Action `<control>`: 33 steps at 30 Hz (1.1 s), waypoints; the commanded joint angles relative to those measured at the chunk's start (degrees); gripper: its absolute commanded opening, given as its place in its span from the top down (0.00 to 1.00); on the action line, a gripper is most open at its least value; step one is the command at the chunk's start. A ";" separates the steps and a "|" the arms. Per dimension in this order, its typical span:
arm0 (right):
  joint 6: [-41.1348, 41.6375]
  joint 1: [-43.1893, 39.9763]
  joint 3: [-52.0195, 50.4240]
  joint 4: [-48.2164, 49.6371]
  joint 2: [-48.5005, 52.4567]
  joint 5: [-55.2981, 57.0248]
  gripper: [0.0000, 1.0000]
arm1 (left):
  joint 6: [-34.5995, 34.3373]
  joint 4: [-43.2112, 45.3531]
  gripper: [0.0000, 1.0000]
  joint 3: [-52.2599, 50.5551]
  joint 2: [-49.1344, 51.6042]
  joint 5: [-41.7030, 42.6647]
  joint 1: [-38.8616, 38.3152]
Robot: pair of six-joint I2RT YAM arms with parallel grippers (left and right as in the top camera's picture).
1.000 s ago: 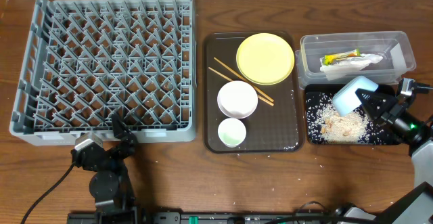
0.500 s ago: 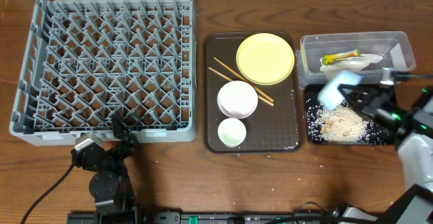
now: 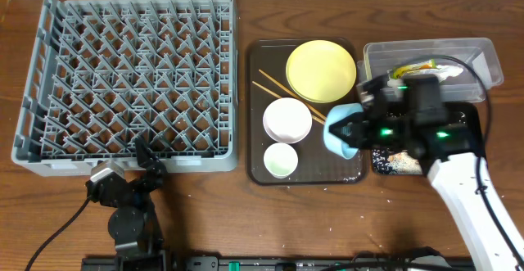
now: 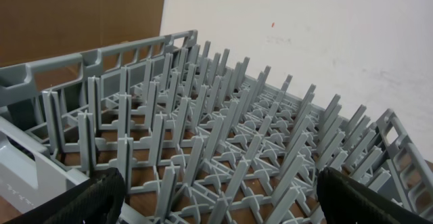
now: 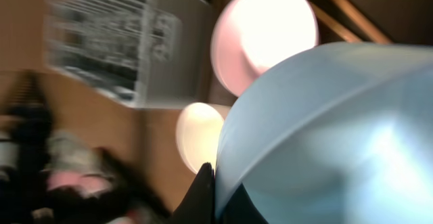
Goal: Sort waste into correct bins and load items into the dishwasher
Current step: 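Set the empty blue bowl back on the dark tray with right gripper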
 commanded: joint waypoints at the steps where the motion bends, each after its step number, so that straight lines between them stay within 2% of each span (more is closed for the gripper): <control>1: -1.95 6.45 4.42 -3.48 -0.94 23.52 0.99 | 0.74 -1.92 0.08 -1.20 -0.37 -0.09 0.31; 6: -1.25 13.33 4.72 -6.56 0.87 28.92 0.99 | 0.74 -1.92 0.08 -1.20 -0.37 -0.09 0.31; 12: -1.33 17.09 4.72 -7.06 7.87 30.99 0.99 | 0.74 -1.92 0.08 -1.20 -0.37 -0.09 0.31; 22: -1.33 17.88 4.72 -7.08 19.56 32.28 0.99 | 0.74 -1.92 0.08 -1.20 -0.37 -0.09 0.31; 29: -1.33 17.88 4.72 -5.92 22.23 32.26 0.99 | 0.74 -1.92 0.08 -1.20 -0.37 -0.09 0.31; 31: -1.33 17.88 4.72 -5.60 22.25 32.26 0.94 | 0.74 -1.92 0.08 -1.20 -0.37 -0.09 0.31; 33: -1.33 17.88 4.72 -5.27 22.25 32.24 0.84 | 0.74 -1.92 0.08 -1.20 -0.37 -0.09 0.31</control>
